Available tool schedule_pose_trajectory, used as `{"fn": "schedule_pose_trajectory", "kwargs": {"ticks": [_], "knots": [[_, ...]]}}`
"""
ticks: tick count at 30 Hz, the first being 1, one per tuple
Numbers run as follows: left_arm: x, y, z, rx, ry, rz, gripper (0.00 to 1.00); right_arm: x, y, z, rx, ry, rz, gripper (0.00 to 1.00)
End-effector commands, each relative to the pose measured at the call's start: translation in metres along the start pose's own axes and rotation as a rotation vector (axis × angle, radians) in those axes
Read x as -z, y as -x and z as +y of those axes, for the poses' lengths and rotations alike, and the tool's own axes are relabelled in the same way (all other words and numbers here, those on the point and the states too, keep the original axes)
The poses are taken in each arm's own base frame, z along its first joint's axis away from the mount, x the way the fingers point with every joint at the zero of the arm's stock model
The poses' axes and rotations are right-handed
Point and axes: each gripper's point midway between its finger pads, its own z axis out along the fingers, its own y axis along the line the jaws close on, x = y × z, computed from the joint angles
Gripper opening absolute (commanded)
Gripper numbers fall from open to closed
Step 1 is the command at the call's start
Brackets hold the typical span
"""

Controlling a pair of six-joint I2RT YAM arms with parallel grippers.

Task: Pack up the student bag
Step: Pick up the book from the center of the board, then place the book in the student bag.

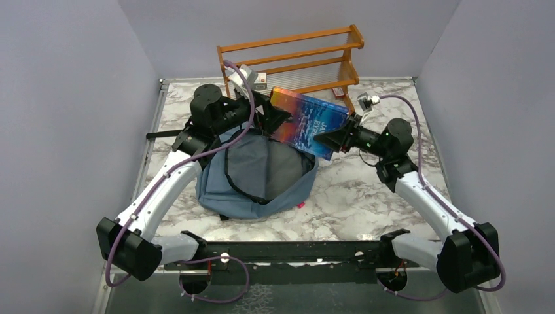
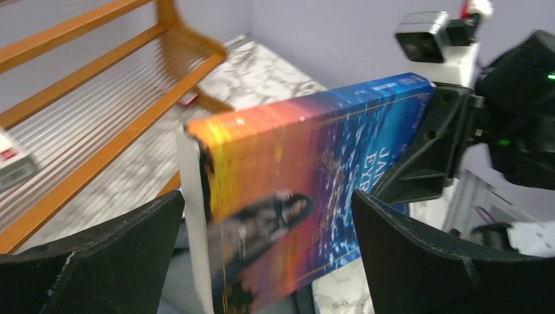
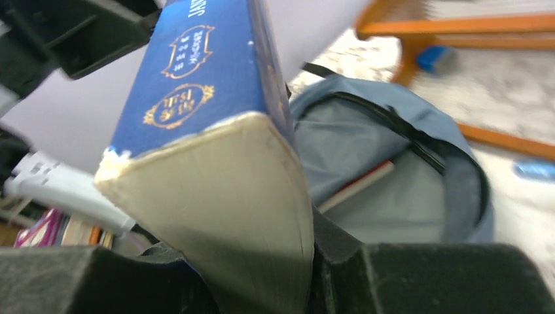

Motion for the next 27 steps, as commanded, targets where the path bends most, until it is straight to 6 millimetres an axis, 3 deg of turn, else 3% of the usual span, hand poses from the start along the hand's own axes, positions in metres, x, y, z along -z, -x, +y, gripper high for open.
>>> {"fn": "schedule_pose_trajectory", "kwargs": {"ticks": [1,6,10,18,23,27], "knots": [[0.012,0.000,0.048,-0.005,0.287,0.012,0.99,0.014,0.019,-0.054,-0.070,-0.389,-0.071,0.01],[0.020,-0.033,0.077,-0.006,0.446,0.122,0.99,0.031,0.003,-0.083,-0.218,-0.603,-0.059,0.01],[0.022,-0.065,0.078,-0.072,0.540,0.228,0.99,0.039,-0.012,-0.093,-0.308,-0.682,-0.030,0.01],[0.027,-0.147,0.081,-0.182,0.694,0.504,0.96,0.040,-0.007,-0.089,-0.346,-0.684,-0.068,0.01],[0.038,-0.179,0.090,-0.210,0.778,0.609,0.95,0.039,-0.005,-0.087,-0.346,-0.675,-0.073,0.01],[0.035,-0.197,0.088,-0.214,0.772,0.662,0.93,0.038,-0.004,-0.085,-0.355,-0.669,-0.076,0.01]]}}
